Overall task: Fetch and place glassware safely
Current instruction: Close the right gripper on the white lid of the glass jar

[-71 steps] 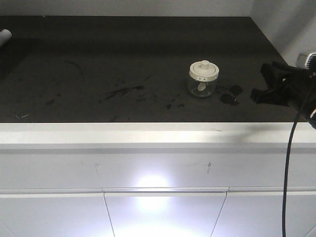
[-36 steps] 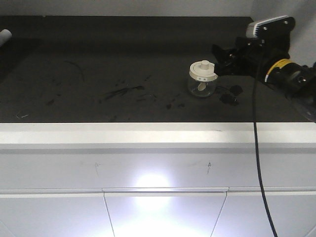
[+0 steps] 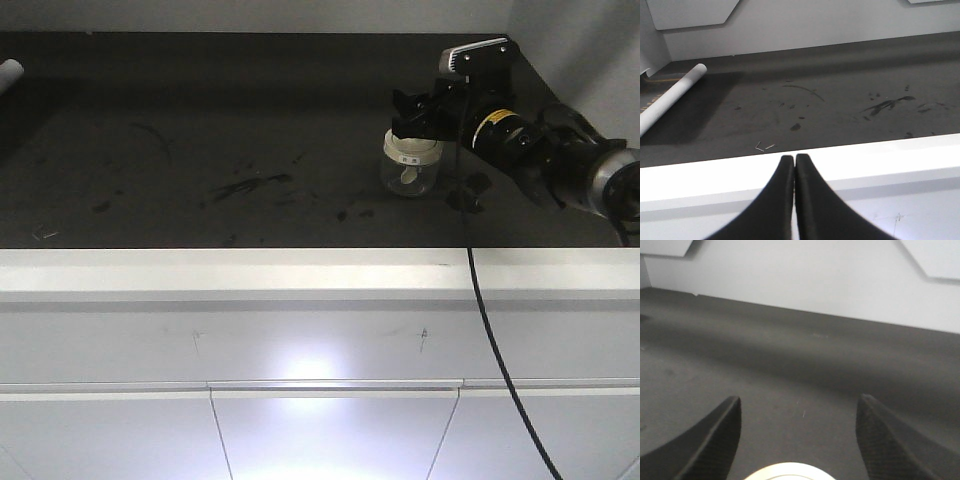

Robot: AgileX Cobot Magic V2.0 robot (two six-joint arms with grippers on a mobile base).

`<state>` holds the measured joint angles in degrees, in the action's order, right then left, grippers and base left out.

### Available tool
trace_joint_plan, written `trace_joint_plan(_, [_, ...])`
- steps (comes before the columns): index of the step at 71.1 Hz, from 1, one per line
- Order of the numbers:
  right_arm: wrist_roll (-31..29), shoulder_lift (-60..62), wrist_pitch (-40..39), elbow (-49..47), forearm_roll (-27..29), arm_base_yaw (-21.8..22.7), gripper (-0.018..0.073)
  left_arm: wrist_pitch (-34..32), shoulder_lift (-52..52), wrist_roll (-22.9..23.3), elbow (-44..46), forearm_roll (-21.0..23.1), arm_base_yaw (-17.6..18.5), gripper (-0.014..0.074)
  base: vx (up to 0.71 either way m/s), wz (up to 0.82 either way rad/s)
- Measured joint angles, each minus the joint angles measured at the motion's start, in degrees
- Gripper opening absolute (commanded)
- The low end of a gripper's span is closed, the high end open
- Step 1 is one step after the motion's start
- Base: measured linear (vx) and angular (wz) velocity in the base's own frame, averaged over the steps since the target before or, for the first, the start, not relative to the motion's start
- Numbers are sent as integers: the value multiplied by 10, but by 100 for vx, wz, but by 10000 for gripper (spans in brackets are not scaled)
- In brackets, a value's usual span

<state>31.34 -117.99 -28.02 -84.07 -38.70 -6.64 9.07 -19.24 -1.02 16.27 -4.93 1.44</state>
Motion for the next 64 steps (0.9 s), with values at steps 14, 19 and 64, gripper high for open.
trace_joint_plan(14, [0,-43,1,-15,0,0,475,0,0,-1,0,-1,0,-7,0,0])
trace_joint_plan(19, [0,-53,2,-15,0,0,473,0,0,-5,0,-1,0,-7,0,0])
trace_joint_plan(64, [-1,-59,-3,-18,2,0,-9,4,0,-15,0,-2,0,-7,0,0])
